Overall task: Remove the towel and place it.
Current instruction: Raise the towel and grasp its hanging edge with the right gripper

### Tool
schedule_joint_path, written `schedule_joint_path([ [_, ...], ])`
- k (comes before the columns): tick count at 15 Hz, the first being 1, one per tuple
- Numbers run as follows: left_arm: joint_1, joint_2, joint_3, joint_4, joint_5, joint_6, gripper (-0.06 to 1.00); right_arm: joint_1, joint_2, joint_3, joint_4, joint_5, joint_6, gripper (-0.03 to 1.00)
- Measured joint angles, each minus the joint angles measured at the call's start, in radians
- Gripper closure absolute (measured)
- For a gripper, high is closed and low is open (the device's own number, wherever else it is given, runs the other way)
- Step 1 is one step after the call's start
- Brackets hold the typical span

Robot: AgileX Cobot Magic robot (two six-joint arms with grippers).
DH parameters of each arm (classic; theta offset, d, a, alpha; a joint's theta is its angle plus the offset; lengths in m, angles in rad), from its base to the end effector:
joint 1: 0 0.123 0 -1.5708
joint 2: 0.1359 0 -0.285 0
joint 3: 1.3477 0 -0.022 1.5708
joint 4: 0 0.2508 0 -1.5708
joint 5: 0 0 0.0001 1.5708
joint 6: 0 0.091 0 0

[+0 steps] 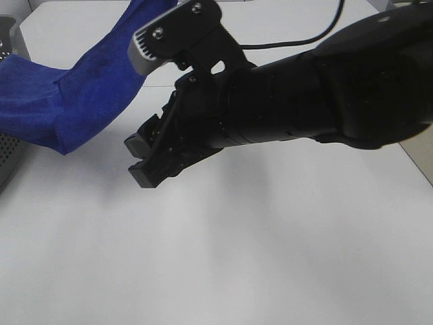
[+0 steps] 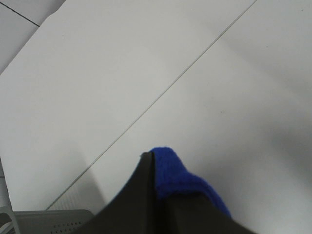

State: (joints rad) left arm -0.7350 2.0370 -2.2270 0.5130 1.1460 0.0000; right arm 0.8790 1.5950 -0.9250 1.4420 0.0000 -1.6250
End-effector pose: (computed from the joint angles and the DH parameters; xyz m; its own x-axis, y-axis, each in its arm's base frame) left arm 0.3629 -0.2732 0.3884 -0.4416 0.6718 -0.5947 0.4846 0.7364 0.4721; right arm 0.2187 0.2641 0.2346 -0.2051 -0.5329 -0.8210 -0.8211 0.5501 -0.1519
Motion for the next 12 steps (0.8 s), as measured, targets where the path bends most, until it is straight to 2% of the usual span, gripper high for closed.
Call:
schedule_joint_path([
  [2, 0.000, 0.000, 0.000, -0.020, -0.015, 0.000, 0.94, 0.001, 0.058, -0.063, -0.091, 0.034, -0.025, 0.34],
  [5, 0.000, 0.000, 0.000, -0.044, -0.027, 0.000, 0.94, 0.001, 0.123, -0.133, -0.152, 0.069, -0.040, 0.35],
  [8, 0.000, 0.000, 0.000, -0.052, -0.056, 0.000, 0.94, 0.001, 0.190, -0.206, -0.186, 0.150, -0.061, 0.35],
  [12, 0.000, 0.000, 0.000, -0.078, -0.096, 0.000, 0.94, 0.022, 0.242, -0.311, -0.200, 0.175, -0.112, 0.35],
])
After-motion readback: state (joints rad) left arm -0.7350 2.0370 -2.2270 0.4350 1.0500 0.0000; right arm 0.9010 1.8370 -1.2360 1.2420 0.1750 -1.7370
